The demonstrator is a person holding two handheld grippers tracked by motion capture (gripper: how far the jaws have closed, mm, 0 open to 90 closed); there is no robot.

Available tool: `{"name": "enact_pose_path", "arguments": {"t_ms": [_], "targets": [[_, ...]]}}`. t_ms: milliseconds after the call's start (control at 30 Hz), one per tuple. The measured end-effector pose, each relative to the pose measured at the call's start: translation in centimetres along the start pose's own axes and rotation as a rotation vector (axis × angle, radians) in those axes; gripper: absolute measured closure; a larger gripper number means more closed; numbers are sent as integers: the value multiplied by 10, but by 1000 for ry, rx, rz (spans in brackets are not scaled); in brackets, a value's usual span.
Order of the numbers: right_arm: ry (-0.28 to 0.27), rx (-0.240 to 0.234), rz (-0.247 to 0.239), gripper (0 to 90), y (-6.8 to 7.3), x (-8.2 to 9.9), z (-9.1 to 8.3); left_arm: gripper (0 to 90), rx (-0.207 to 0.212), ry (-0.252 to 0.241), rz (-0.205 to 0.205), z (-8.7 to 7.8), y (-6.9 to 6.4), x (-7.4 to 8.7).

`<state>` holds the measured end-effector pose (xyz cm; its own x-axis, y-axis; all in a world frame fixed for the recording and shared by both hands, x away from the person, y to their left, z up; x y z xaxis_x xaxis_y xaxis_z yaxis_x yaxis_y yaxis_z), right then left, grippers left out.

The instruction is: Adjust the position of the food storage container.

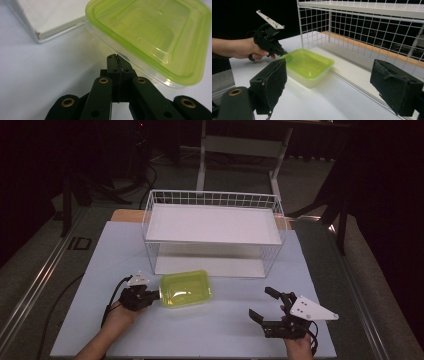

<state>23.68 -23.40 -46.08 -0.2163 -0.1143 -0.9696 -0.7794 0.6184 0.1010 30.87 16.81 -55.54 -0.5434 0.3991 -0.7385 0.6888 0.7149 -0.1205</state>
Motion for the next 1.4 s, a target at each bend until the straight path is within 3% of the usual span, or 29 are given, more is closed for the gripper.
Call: {"name": "enact_pose_path", "arguments": {"t_ms": [467, 800, 1033, 1233, 1400], "targets": [[4, 3, -7, 140, 0, 1, -1, 900, 63, -36, -23, 32, -8, -21], [11, -6, -5, 140, 0, 2, 0, 900, 101, -35, 16, 56, -23, -39], [15, -7, 1, 140, 0, 3, 0, 900, 95, -41, 23, 68, -28, -50], [19, -11, 4, 140, -1, 3, 1, 900, 99, -34, 7, 69, -28, -50], [37, -10, 28, 138, 0, 4, 3, 843, 106, -42, -10, 47, -24, -43]]}}
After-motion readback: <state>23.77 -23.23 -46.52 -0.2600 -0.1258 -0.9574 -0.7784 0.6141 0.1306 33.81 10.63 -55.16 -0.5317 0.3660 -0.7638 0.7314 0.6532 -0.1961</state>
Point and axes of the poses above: each handheld gripper's, and its own axes: z roughly forward along the jaws, x roughly out of its underside, y roughly to its left, the point moved 3 cm from there along z, roughly forward along the jaws, and after that the axes turned 5 degrees about z, right-handed, at the moved point
